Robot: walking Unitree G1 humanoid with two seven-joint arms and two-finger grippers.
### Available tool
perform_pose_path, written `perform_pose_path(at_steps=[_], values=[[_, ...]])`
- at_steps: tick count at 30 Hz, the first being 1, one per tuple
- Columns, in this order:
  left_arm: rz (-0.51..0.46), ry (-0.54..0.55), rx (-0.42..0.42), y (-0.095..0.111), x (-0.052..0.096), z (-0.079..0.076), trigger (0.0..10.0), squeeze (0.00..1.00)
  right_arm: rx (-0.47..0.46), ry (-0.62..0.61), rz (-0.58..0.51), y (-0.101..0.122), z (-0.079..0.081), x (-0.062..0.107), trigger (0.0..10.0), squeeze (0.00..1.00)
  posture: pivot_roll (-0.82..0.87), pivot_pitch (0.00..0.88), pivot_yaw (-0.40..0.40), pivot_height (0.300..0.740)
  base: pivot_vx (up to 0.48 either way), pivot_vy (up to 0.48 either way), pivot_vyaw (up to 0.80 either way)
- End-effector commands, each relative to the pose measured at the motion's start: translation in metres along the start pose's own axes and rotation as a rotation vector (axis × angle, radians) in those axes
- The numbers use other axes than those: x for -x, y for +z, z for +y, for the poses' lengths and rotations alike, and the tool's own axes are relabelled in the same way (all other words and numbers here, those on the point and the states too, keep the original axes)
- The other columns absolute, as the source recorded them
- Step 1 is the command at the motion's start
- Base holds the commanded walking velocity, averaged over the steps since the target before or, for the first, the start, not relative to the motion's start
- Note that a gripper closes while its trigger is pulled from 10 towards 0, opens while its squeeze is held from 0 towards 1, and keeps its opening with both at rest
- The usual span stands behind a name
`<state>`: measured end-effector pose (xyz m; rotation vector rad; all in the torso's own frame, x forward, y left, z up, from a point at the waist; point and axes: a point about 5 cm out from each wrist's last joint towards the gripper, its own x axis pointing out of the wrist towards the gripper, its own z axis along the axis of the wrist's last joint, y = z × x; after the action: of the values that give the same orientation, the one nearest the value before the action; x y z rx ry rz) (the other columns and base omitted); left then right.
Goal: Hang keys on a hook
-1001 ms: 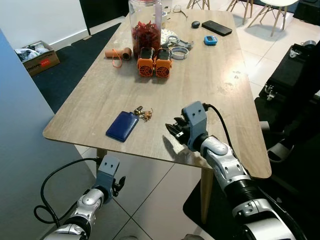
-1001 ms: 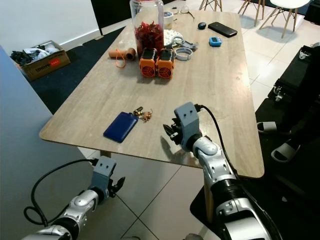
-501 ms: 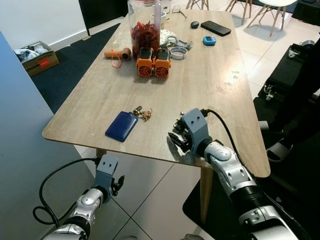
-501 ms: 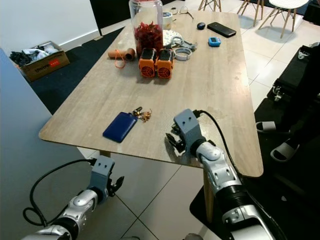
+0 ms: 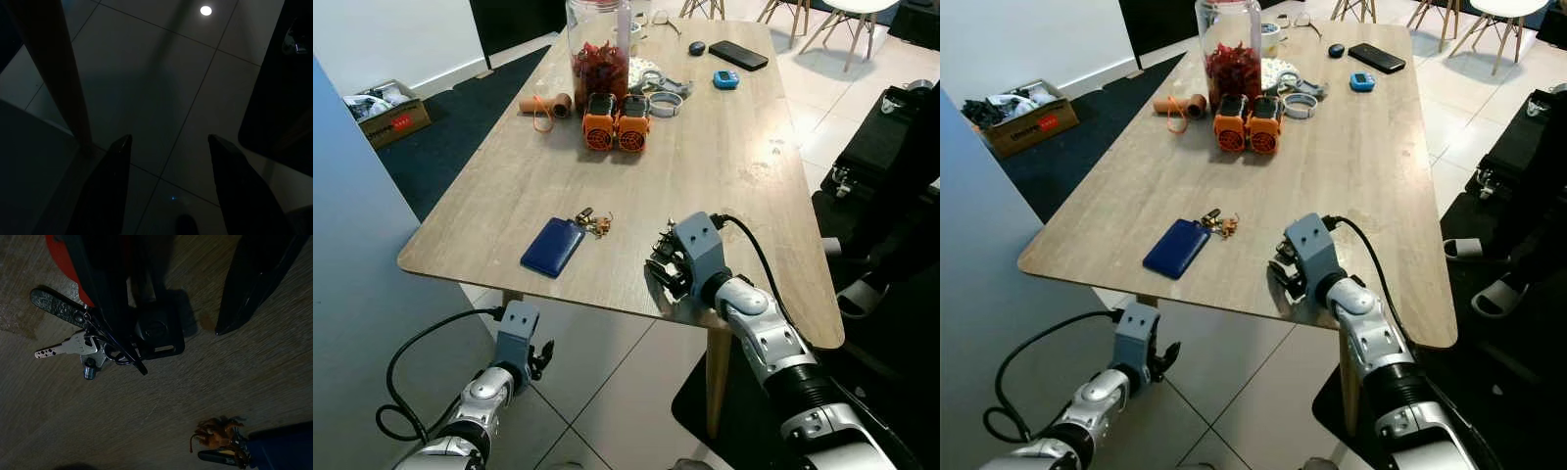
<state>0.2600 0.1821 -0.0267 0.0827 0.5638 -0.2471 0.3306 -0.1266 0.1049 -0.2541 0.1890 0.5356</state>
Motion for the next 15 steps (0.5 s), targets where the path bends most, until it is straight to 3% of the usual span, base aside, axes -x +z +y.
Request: perform_pose_path(at_steps=[1,15], values=[[0.022,0.003,0.003,-0.0042,0.0016,0.002,10.0,0.0,-0.035,-0.004,0.052,-0.0125,0.0018,0.0008,10.0,0.0,0.05,0.089,0.017,0.74,0.0,0.0,0.0],[0.03,-0.001,-0.011,-0.0045,0.0011,0.0004,10.0,0.0,-0.123,-0.05,0.073,-0.0164,0.0012,-0.0042,10.0,0.0,0.05,0.095,0.017,0.74,0.0,0.0,0.0]])
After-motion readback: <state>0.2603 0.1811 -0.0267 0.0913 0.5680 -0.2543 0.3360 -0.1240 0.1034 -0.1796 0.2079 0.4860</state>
